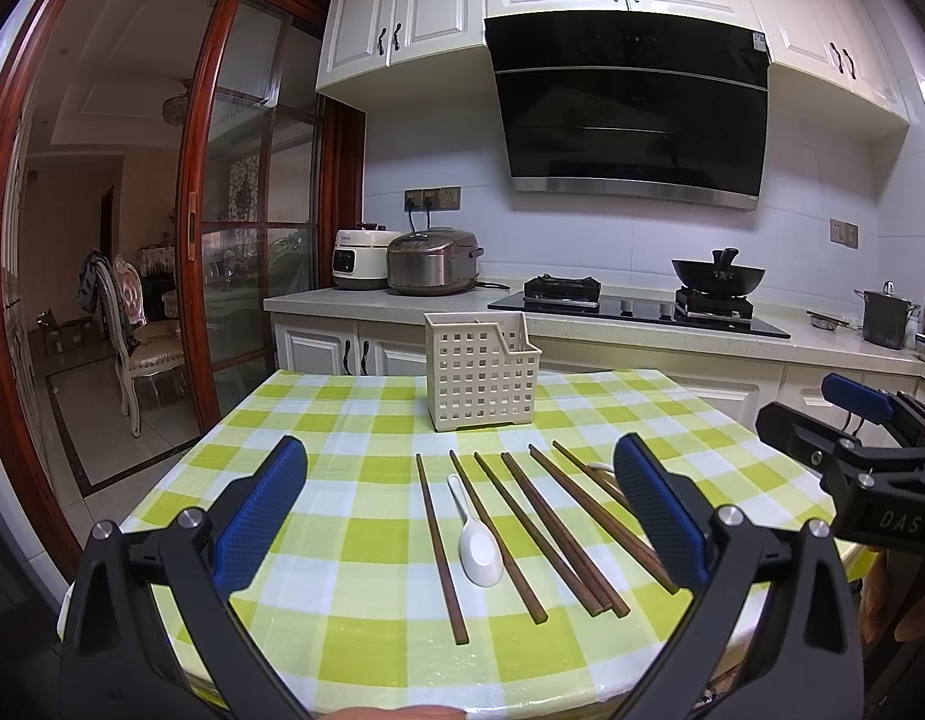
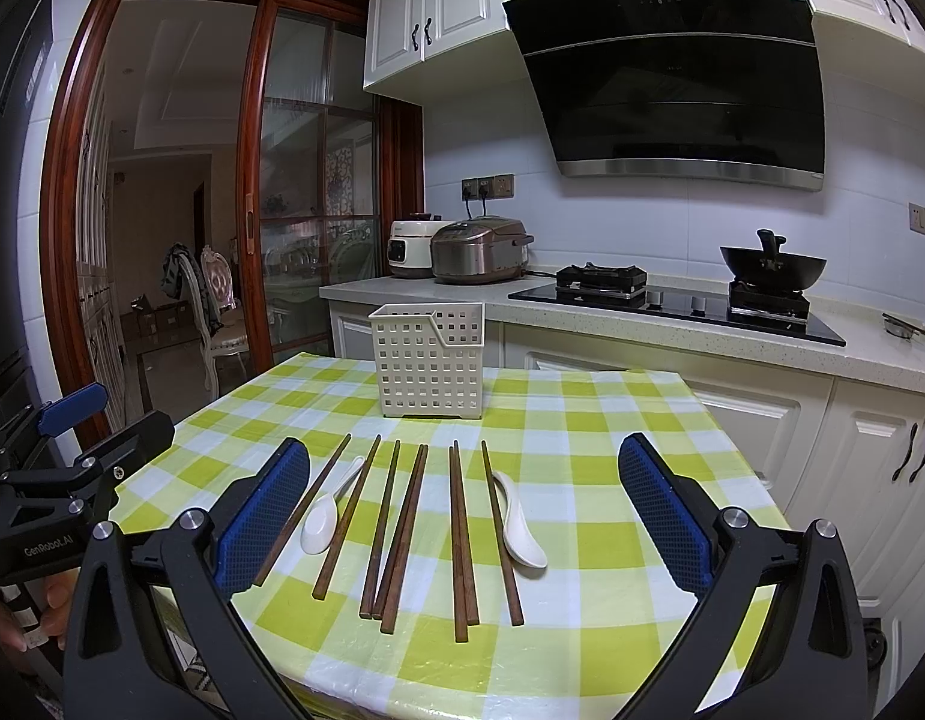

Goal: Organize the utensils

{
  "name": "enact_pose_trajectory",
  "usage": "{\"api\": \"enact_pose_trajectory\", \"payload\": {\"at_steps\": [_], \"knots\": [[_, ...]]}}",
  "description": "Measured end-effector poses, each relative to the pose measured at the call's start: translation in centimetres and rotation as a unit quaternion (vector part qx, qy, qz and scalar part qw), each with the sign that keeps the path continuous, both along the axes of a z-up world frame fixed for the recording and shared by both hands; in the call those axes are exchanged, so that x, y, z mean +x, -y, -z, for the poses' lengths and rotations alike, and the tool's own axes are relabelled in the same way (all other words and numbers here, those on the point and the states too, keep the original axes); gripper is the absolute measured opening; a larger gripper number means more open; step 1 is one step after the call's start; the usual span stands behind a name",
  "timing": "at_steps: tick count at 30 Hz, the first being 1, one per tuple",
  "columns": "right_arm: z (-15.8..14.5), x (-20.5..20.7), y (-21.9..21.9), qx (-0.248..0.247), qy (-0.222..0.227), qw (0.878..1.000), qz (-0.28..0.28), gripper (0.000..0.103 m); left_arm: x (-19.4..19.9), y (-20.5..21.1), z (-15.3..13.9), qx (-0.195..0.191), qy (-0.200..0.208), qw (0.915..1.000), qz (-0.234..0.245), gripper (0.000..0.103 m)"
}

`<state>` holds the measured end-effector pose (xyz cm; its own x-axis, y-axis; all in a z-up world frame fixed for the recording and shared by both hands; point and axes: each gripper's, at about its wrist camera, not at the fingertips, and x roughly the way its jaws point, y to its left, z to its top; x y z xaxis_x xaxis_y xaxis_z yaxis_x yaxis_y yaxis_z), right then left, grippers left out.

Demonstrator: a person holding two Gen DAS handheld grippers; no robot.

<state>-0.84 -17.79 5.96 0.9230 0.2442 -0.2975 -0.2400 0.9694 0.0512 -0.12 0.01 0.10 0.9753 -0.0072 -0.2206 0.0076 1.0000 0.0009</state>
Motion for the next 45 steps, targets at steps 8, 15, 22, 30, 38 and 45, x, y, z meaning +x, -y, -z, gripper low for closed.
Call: {"api": "enact_pose_trajectory", "payload": {"at_steps": [8,15,22,30,38,45], "knots": [[0.0,0.0,0.0,0.001,0.0,1.0,0.0,0.097,0.0,0.0,0.0,0.0,0.0,1.0,0.0,0.099],[0.0,-0.1,0.0,0.001,0.001,1.0,0.0,0.097,0.0,-0.1,0.0,-0.001,0.0,1.0,0.0,0.099],[0.0,-0.1,0.0,0.001,0.001,1.0,0.0,0.097,-0.1,-0.1,0.0,-0.002,0.0,1.0,0.0,0.099],[-0.2,-0.1,-0.1,0.0,0.0,1.0,0.0,0.097,0.0,0.4,-0.1,-0.002,-0.001,1.0,0.001,0.099],[-0.2,0.1,-0.1,0.0,-0.002,1.0,0.001,0.097,0.2,0.4,0.1,-0.005,-0.006,1.0,0.001,0.099],[0.5,2.2,1.0,-0.001,-0.037,0.999,0.015,0.097,1.3,-0.2,1.0,-0.022,-0.034,0.9992,0.001,0.099]]}}
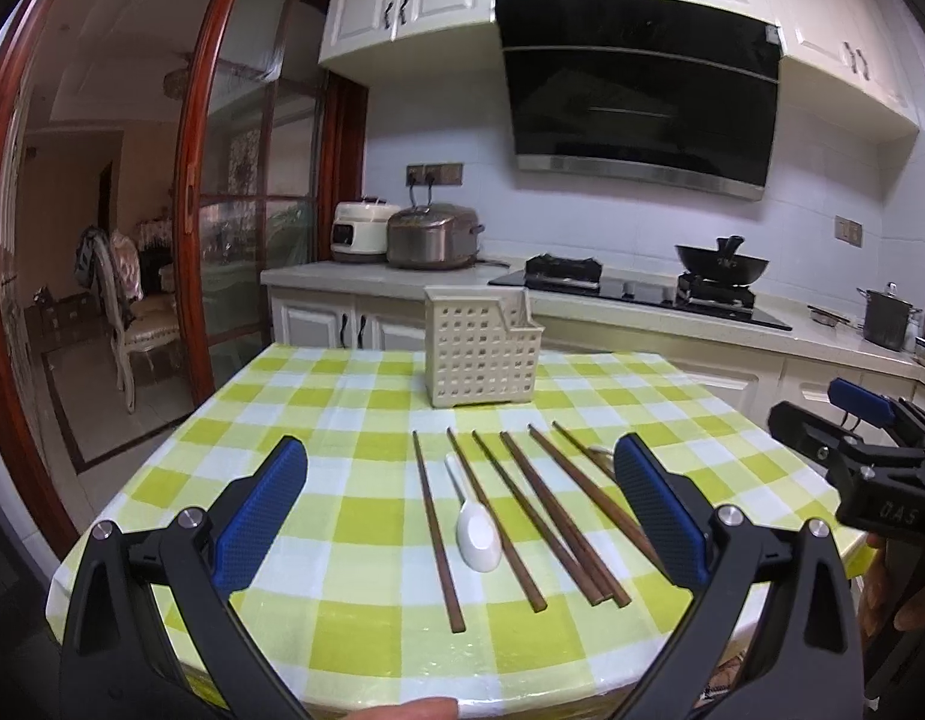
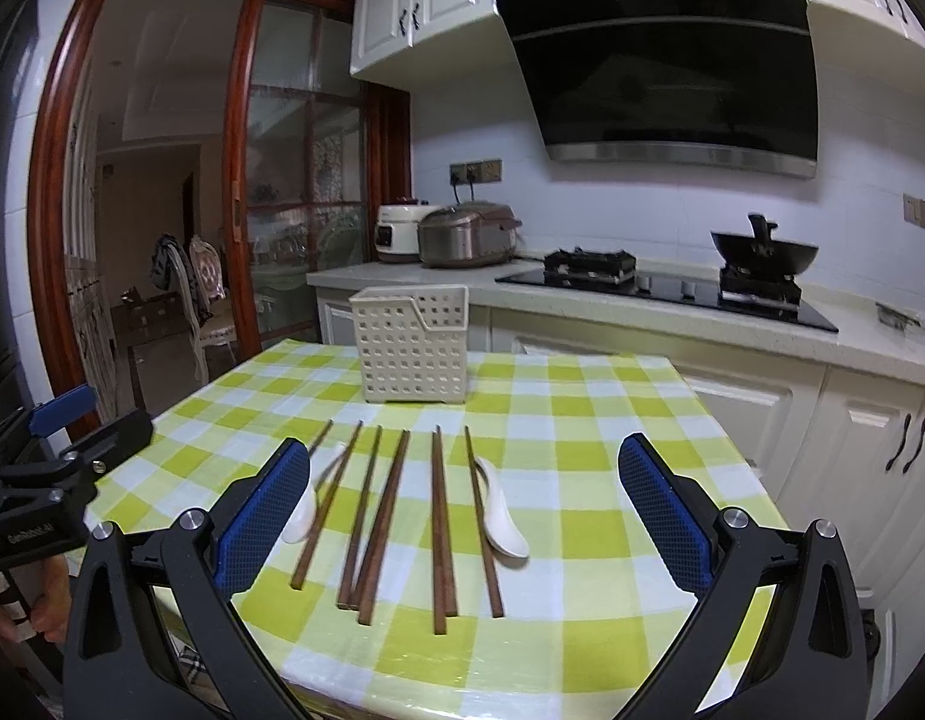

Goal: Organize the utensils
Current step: 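Lower the right gripper over the white spoon and close on its handle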

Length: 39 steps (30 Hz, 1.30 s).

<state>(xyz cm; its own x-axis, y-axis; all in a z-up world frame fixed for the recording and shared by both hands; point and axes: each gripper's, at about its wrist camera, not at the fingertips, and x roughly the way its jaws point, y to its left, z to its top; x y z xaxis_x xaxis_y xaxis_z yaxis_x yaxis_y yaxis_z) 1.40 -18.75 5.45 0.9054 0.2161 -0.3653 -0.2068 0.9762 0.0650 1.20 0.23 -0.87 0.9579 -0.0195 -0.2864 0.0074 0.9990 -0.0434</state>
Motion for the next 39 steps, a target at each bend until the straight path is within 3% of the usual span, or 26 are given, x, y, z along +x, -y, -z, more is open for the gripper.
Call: {"api": "enact_pose_trajectory", "payload": {"at_steps": [5,7,12,16,19,22,27,33,39], "knots": [[1.6,3.0,1.0,0.006,-0.041,0.999,0.0,0.097,2.2,-1.0,0.8,-0.005,-0.031,0.9993,-0.022,0.099],[3.0,5.0,1.4,0.009,-0.077,0.997,-0.003,0.097,3.9,-1.5,1.5,-0.012,-0.068,0.9972,-0.028,0.099],[6.2,10.1,2.4,0.017,-0.171,0.985,0.003,0.097,8.9,-2.4,4.7,-0.006,-0.183,0.9829,-0.013,0.099],[8.0,13.1,2.1,0.002,-0.213,0.977,-0.008,0.097,11.5,-3.0,6.5,-0.013,-0.22,0.9752,-0.02,0.099],[8.8,14.9,1.4,0.005,-0.239,0.97,-0.037,0.096,13.3,-3.9,7.2,-0.045,-0.242,0.9688,-0.023,0.099],[9.1,16.8,0.6,0.005,-0.26,0.963,-0.065,0.083,15.0,-4.5,7.7,-0.071,-0.265,0.9611,-0.034,0.099],[10.0,19.8,-0.7,0.004,-0.297,0.95,-0.098,0.062,18.4,-3.7,8.4,-0.039,-0.324,0.9453,0.008,0.099],[10.9,21.5,-0.9,0.012,-0.317,0.942,-0.11,0.046,19.9,-3.4,8.7,-0.049,-0.322,0.9455,0.012,0.099],[10.7,22.5,-1.2,0.006,-0.325,0.936,-0.133,0.039,21.2,-2.1,8.5,-0.017,-0.315,0.9483,0.031,0.099]]}}
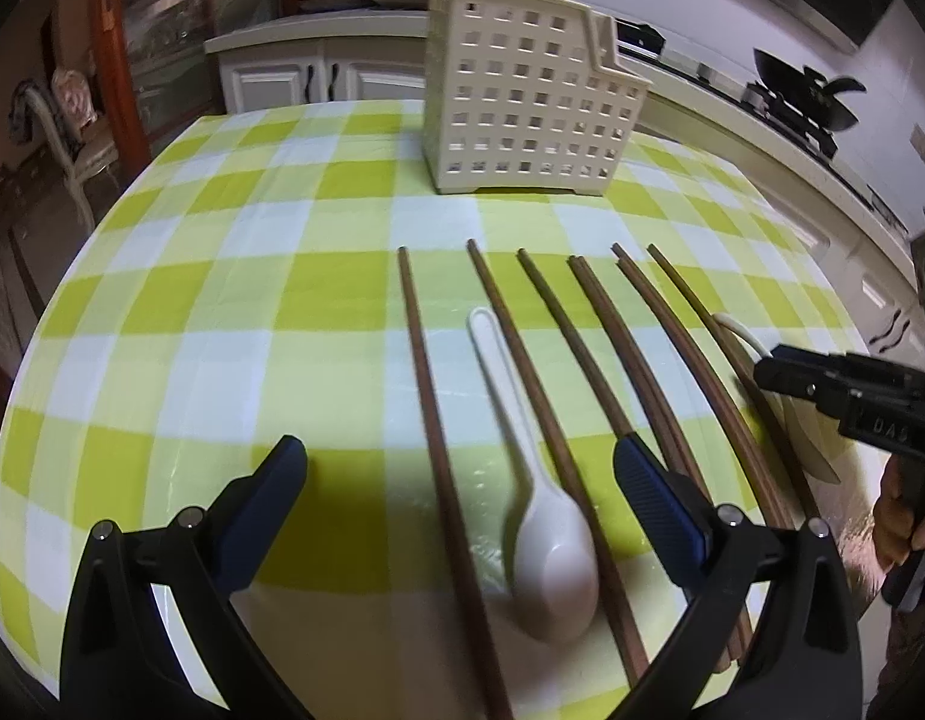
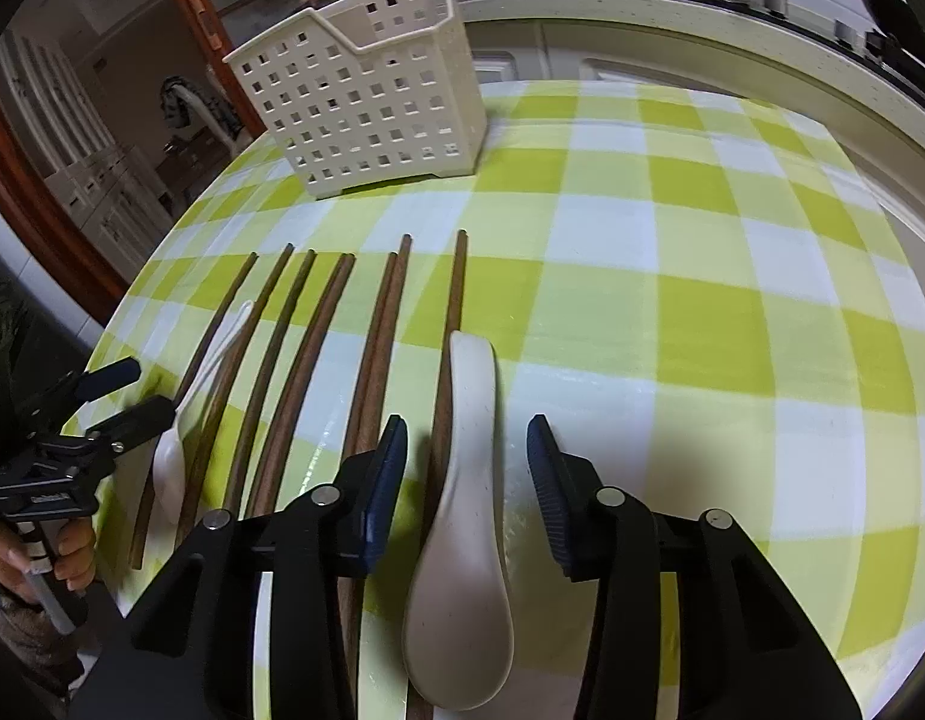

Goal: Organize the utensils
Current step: 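Lower the right gripper over the white spoon and close on its handle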

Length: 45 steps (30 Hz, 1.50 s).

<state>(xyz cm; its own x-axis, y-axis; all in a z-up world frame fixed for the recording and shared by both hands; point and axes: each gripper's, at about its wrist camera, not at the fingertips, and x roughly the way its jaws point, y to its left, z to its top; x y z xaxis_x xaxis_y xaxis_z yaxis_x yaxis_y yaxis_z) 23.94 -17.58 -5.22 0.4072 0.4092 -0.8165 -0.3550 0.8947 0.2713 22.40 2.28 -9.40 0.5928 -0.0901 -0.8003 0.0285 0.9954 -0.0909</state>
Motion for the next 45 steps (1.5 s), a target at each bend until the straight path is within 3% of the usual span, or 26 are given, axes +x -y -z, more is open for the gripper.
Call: {"api": "enact_pose_trajectory", "payload": {"at_steps": [3,5,7,11,13,18,22,32,45], "knots": [[-0.1,0.5,-0.2,-0.002,-0.005,1.0,-0.014,0.036,0.5,0.6,-0.3,-0.008,0.004,0.9999,0.015,0.097],[0.0,0.7,-0.4,-0.009,-0.005,1.0,-0.021,0.035,0.9,1.0,-0.5,-0.006,0.01,0.9998,0.017,0.088],[0.2,1.0,-0.5,-0.013,-0.005,1.0,-0.022,0.03,1.6,1.3,-0.6,-0.011,0.006,0.9996,0.023,0.071],[0.3,1.3,-0.3,-0.013,-0.002,1.0,-0.019,0.028,2.8,2.0,-0.3,-0.01,-0.002,0.9995,0.03,0.058],[0.3,1.3,-0.3,-0.011,-0.001,1.0,-0.019,0.028,3.2,2.5,-0.2,-0.001,-0.004,0.9995,0.031,0.044],[0.4,1.3,-0.2,-0.01,0.002,1.0,-0.018,0.028,2.7,1.9,-0.3,-0.004,0.0,0.9998,0.022,0.036],[0.6,1.4,-0.2,-0.011,0.002,1.0,-0.019,0.028,2.6,1.5,-0.1,0.009,-0.009,0.9996,0.024,0.02],[0.6,1.4,-0.5,-0.019,0.004,1.0,-0.023,0.028,3.0,2.0,0.7,0.022,-0.023,0.9992,0.024,0.019],[0.5,1.5,-1.1,-0.03,0.007,0.999,-0.041,0.028,3.4,1.8,1.1,0.01,-0.037,0.9988,0.029,0.014]]}}
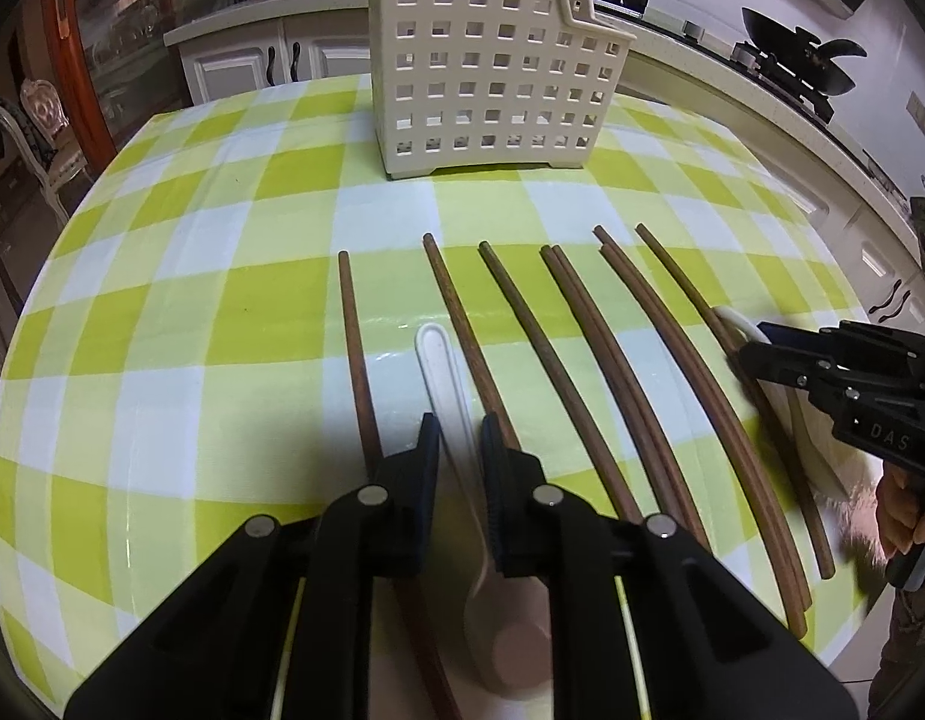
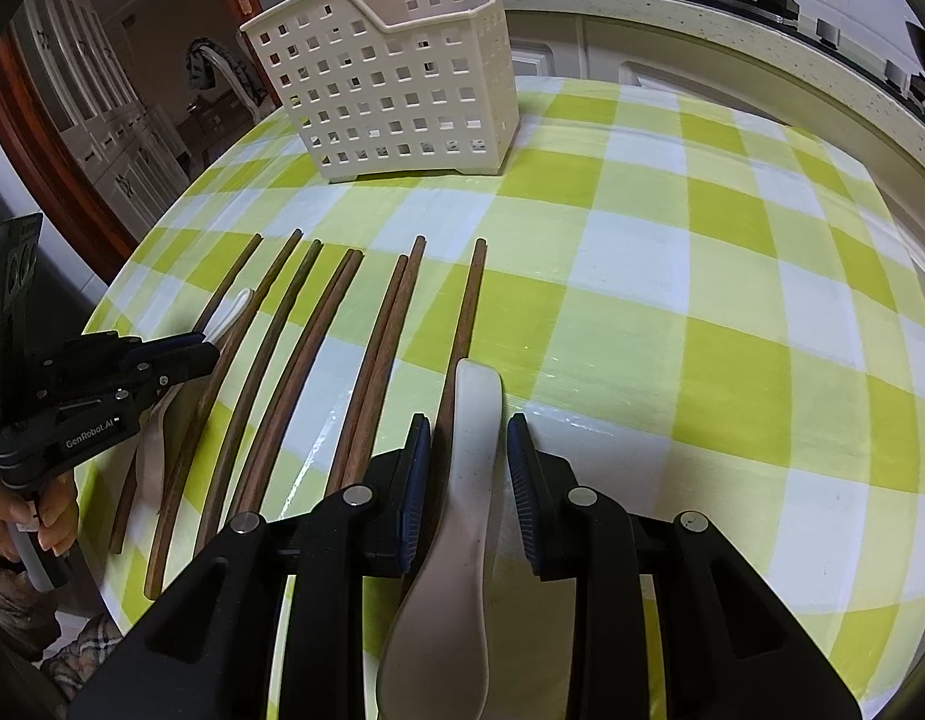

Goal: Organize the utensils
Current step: 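Lower the right gripper over the white spoon and close on its handle, then lift the white spoon with the right gripper and carry it over the caddy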

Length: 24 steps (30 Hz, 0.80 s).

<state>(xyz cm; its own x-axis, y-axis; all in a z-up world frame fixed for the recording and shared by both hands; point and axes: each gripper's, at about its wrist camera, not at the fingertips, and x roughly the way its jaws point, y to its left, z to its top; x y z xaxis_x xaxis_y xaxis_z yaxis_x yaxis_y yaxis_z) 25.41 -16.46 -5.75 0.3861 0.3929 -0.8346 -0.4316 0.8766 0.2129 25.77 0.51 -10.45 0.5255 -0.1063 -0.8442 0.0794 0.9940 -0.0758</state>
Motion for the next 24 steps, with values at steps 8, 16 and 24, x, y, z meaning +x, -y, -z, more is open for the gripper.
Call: {"api": "enact_pose_trajectory", "payload": {"at_steps": [8,16,24], "knots": [[-0.06,0.08,0.03,0.002,-0.002,1.0,-0.004,0.024,0.3,0.01,-0.01,0.001,-0.004,1.0,-0.003,0.012],[-0.01,0.08,0.44,0.015,-0.019,1.0,0.007,0.024,0.11,-0.3,0.03,-0.016,-0.003,0.9999,-0.004,0.01],[-0.97,-0.6,0.09,0.003,-0.001,1.0,0.008,0.018,-0.32,-0.55,-0.28,-0.024,0.011,0.9996,-0.012,0.01]]}}
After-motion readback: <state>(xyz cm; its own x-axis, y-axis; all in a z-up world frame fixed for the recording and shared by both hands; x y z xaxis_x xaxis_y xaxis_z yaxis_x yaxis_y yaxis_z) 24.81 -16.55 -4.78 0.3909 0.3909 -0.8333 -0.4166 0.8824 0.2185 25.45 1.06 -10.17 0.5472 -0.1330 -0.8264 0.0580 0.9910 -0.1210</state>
